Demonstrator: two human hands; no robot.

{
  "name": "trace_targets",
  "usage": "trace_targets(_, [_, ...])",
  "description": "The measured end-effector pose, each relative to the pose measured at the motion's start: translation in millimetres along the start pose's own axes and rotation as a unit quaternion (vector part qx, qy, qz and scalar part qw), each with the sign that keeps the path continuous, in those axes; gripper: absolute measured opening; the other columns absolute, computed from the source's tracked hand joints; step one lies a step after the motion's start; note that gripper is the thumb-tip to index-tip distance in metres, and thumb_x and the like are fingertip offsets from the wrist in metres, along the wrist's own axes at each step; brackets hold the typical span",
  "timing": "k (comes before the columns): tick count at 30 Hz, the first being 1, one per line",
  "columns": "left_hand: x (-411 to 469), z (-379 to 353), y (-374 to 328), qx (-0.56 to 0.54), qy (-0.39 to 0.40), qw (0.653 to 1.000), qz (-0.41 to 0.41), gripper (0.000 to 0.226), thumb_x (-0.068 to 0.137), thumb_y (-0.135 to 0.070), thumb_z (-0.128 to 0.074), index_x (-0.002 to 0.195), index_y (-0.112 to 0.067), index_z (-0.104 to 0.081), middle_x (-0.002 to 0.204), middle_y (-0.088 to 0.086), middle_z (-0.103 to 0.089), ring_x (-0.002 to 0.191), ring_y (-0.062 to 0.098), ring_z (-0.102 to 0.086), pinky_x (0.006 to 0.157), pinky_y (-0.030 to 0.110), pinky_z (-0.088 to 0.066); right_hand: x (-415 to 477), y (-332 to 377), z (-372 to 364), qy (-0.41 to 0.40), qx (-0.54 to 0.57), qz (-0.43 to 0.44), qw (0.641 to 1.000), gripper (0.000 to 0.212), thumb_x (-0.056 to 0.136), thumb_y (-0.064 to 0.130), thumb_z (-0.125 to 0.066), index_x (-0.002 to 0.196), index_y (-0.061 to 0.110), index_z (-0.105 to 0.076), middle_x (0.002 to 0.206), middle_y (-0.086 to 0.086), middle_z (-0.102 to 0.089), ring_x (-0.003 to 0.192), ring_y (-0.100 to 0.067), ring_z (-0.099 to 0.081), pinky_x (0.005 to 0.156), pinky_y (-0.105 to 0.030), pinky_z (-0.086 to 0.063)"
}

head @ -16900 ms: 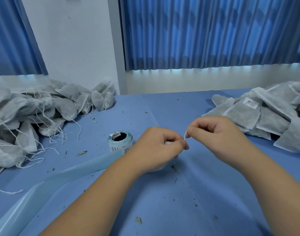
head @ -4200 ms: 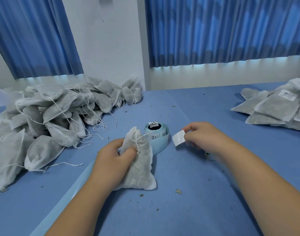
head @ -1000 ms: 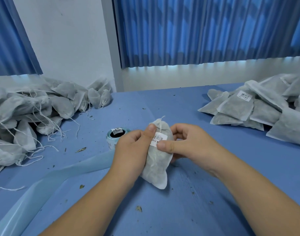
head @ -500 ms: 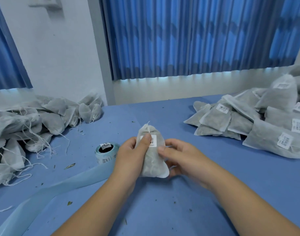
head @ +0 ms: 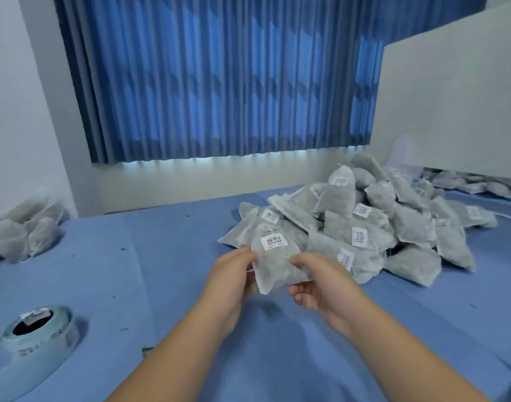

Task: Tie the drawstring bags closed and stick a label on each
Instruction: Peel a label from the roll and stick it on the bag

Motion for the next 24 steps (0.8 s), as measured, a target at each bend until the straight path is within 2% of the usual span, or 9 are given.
trace_targets(2, [1.3, -11.3, -1.1, -0.021, 0.005, 1.000, -0.004, 0.023, 0.092, -0.009, -0.054, 0.098, -0.013, -0.076, 0.102, 0.009, -0.076, 0.081, 0.018, -0.072, 0.061, 0.024, -0.055, 8.0, 7.7, 15.3, -0.022, 0.013, 0.007, 1.000, 0.004, 0.086, 0.010, -0.060, 0.088, 0.007, -0.062, 0.059, -0.006, -0.061, 0.041, -0.016, -0.053, 0.040, -0.022, -0.042])
trace_targets(4, [3.2, -9.5, -1.2, -0.044, -0.031, 0.999, -0.003, 0.018, 0.093, -0.009, -0.057, 0.102, -0.014, -0.071, 0.104, 0.009, -0.074, 0.081, 0.018, -0.073, 0.062, 0.027, -0.056, 18.7, 25.8, 23.1, -0.029, 0.065, 0.028, 0.997, 0.002, 0.087, 0.007, -0.061, 0.086, 0.006, -0.062, 0.060, -0.007, -0.063, 0.044, -0.015, -0.057, 0.042, -0.022, -0.046])
trace_targets(7, [3.4, -0.4, -3.7, -0.052, -0.058, 0.997, -0.006, 0.017, 0.097, -0.012, -0.053, 0.112, -0.014, -0.062, 0.110, 0.007, -0.070, 0.090, 0.022, -0.073, 0.072, 0.032, -0.057, 41.8, 61.0, 33.0, -0.030, 0.178, 0.077, 0.981, 0.006, 0.089, 0.001, -0.059, 0.094, 0.001, -0.061, 0.079, -0.012, -0.070, 0.073, -0.020, -0.070, 0.062, -0.026, -0.058])
trace_targets(9, [0.4, 9.3, -10.0, -0.057, -0.062, 0.996, -0.014, 0.019, 0.098, -0.013, -0.052, 0.115, -0.013, -0.062, 0.110, 0.006, -0.071, 0.090, 0.023, -0.074, 0.076, 0.034, -0.058, 55.3, 68.2, 43.4, -0.067, 0.152, 0.064, 0.984, 0.011, 0.090, 0.004, -0.060, 0.100, 0.001, -0.059, 0.092, -0.013, -0.064, 0.091, -0.023, -0.069, 0.074, -0.028, -0.057])
trace_targets(12, [-5.6, 32.3, -20.4, -0.059, -0.078, 0.995, -0.023, 0.017, 0.097, -0.014, -0.053, 0.110, -0.013, -0.064, 0.105, 0.006, -0.073, 0.079, 0.021, -0.075, 0.073, 0.034, -0.056, 63.9, 50.1, 43.7, -0.104, 0.092, 0.017, 0.990, 0.002, 0.091, 0.007, -0.057, 0.092, 0.005, -0.057, 0.089, -0.012, -0.061, 0.079, -0.022, -0.069, 0.071, -0.030, -0.055])
trace_targets(15, [-11.5, 60.7, -26.2, -0.067, -0.110, 0.991, -0.023, 0.013, 0.096, -0.013, -0.055, 0.102, -0.012, -0.067, 0.097, 0.006, -0.071, 0.065, 0.018, -0.070, 0.064, 0.031, -0.052, 63.6, 19.4, 15.3, -0.075, 0.033, -0.009, 0.997, 0.007, 0.090, 0.008, -0.056, 0.085, 0.006, -0.059, 0.068, -0.006, -0.063, 0.055, -0.014, -0.064, 0.060, -0.026, -0.051])
trace_targets(17, [-17.1, 80.8, -28.1, -0.072, -0.132, 0.988, -0.018, 0.012, 0.096, -0.014, -0.056, 0.100, -0.012, -0.067, 0.091, 0.006, -0.068, 0.063, 0.018, -0.064, 0.059, 0.028, -0.049, 60.0, 2.3, -12.9, -0.046, 0.005, -0.013, 0.999, 0.007, 0.089, 0.008, -0.059, 0.082, 0.006, -0.060, 0.057, -0.002, -0.062, 0.046, -0.011, -0.060, 0.052, -0.024, -0.049])
trace_targets(20, [-28.1, 112.8, -34.4, -0.069, -0.156, 0.985, -0.023, 0.012, 0.096, -0.014, -0.055, 0.098, -0.012, -0.067, 0.084, 0.005, -0.064, 0.060, 0.017, -0.059, 0.055, 0.027, -0.046, 49.2, -15.8, -69.4, 0.005, -0.017, -0.019, 1.000, 0.005, 0.088, 0.010, -0.062, 0.084, 0.007, -0.062, 0.058, -0.001, -0.063, 0.045, -0.012, -0.059, 0.046, -0.023, -0.048])
trace_targets(24, [-48.4, 161.8, -52.7, -0.046, -0.187, 0.980, -0.041, 0.012, 0.095, -0.014, -0.056, 0.098, -0.011, -0.067, 0.079, 0.004, -0.064, 0.054, 0.015, -0.058, 0.054, 0.027, -0.046, 23.4, -29.3, -165.1, 0.121, -0.021, -0.011, 0.992, 0.006, 0.088, 0.012, -0.063, 0.090, 0.007, -0.066, 0.064, -0.003, -0.064, 0.051, -0.016, -0.061, 0.050, -0.024, -0.047])
Point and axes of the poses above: each hand's wrist, its own x-axis towards the middle knuckle, its own z-axis out of the back of the hand, y = z × x, the point moved 8 cm from there along x, towards the middle knuckle
